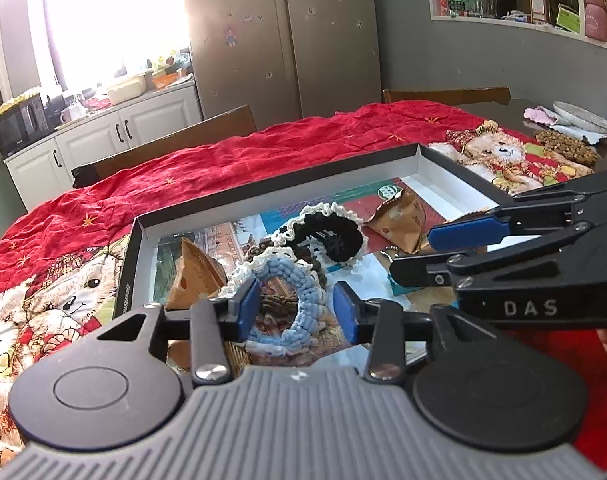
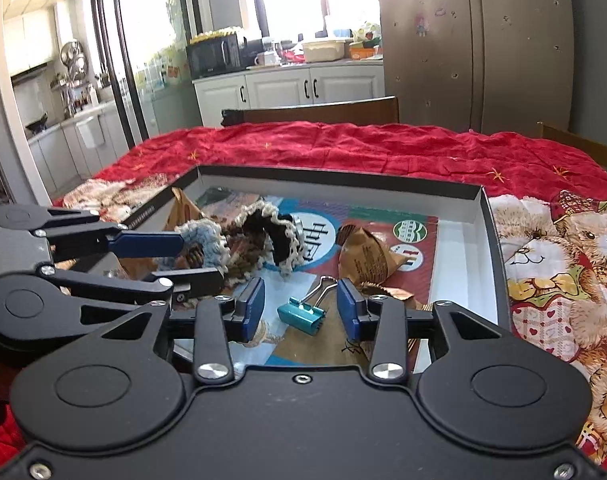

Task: Organize objects
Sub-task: 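Lower the blue scrunchie into the box with the left tool while the right tool lowers the clip, then open the left tool to release the scrunchie while the right tool releases the clip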

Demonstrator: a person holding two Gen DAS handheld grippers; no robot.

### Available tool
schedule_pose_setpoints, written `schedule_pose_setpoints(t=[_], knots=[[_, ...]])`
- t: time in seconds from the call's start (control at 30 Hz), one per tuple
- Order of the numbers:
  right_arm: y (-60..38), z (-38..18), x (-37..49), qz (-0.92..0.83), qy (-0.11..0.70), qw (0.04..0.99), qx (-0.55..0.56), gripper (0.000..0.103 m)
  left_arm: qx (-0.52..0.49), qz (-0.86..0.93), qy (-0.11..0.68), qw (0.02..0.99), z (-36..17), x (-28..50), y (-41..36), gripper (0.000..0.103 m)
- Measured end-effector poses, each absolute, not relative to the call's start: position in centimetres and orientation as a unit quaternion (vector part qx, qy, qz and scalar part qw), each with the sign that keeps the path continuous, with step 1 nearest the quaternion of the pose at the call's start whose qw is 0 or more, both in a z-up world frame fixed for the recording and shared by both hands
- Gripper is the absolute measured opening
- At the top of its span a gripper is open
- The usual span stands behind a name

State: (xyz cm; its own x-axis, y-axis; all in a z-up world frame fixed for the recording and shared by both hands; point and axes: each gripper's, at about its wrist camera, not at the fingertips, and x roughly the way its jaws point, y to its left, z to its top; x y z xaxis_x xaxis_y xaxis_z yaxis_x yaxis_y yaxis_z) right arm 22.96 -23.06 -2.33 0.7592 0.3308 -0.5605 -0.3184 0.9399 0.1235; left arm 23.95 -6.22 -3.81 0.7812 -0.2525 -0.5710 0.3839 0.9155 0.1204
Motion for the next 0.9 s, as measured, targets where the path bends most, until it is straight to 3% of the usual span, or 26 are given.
schedule_pose_setpoints(t=[0.9], knots=[[-24.4,2.7,17.2,0.176,0.241,0.954,0.016,0.049,0.113,-0.171,0.236,0.95,-0.8,20.1,-5.8,0.08]])
